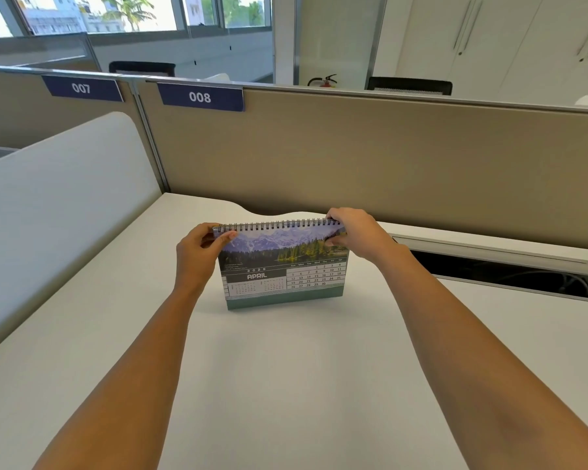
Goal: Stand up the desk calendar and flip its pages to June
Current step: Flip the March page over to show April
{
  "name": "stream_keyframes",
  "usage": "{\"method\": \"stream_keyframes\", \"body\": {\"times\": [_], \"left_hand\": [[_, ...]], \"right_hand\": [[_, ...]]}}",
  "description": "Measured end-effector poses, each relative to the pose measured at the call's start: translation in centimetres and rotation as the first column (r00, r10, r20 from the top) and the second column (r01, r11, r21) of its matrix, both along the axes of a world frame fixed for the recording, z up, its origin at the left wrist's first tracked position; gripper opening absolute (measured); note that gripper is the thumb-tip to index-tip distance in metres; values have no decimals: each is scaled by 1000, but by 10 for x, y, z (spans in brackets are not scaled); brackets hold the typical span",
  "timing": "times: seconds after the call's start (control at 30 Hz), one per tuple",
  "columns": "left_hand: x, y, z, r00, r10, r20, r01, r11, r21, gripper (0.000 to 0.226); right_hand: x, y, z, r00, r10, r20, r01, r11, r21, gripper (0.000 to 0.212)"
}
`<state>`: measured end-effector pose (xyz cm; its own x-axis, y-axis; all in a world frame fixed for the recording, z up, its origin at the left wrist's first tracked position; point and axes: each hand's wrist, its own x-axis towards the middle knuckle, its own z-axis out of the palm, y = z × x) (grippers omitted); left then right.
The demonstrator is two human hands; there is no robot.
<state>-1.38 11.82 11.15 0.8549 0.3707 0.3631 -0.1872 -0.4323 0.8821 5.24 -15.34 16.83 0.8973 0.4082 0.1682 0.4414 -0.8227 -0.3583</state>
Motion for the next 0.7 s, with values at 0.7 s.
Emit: {"method": "stream_keyframes", "body": {"times": [0.7], "left_hand": [[0,-6,4,994,73,79,-65,993,-98,34]], "right_hand": [[-35,-15,-65,917,-299,-264,399,674,621,53]]}}
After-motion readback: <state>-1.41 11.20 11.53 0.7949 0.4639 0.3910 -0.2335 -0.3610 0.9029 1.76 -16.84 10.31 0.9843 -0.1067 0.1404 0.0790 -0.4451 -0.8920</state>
